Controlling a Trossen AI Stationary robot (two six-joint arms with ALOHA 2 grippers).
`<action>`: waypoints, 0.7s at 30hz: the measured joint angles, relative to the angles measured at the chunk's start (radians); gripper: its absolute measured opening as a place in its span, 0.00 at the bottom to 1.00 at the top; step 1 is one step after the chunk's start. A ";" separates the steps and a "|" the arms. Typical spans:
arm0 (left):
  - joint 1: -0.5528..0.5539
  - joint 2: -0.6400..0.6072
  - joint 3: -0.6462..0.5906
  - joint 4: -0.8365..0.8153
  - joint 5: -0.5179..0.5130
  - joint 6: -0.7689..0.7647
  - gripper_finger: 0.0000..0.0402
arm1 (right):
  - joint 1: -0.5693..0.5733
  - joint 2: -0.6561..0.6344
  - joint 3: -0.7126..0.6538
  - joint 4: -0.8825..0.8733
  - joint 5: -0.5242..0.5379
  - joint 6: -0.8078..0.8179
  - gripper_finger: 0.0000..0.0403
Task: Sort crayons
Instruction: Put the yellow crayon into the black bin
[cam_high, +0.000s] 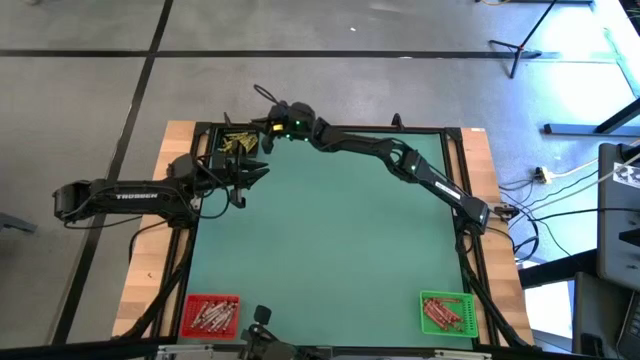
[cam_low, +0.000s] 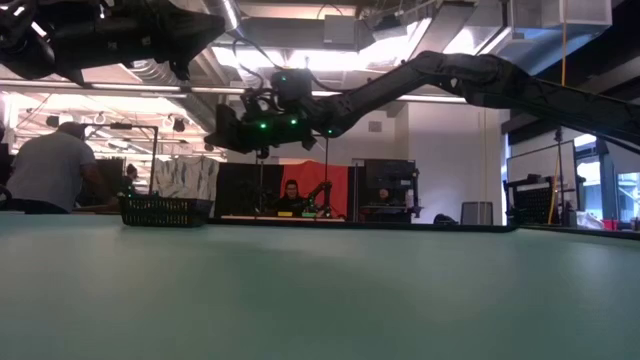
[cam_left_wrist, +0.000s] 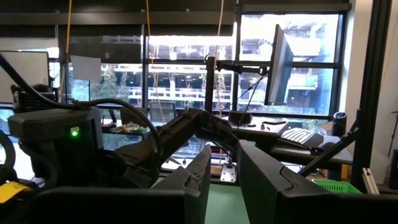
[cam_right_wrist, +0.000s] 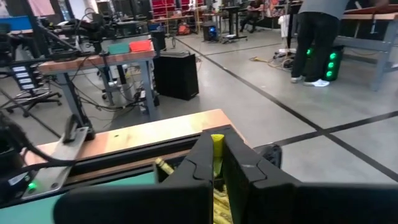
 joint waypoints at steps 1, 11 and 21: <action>0.000 0.000 0.000 -0.002 0.000 0.000 0.16 | 0.001 0.000 0.000 -0.003 0.000 0.000 0.03; 0.000 0.000 0.000 -0.003 -0.001 0.000 0.16 | 0.023 0.000 -0.001 0.011 0.000 -0.048 0.03; 0.000 0.000 0.000 0.024 -0.043 0.001 0.16 | -0.003 -0.113 -0.002 -0.212 -0.074 -0.111 0.03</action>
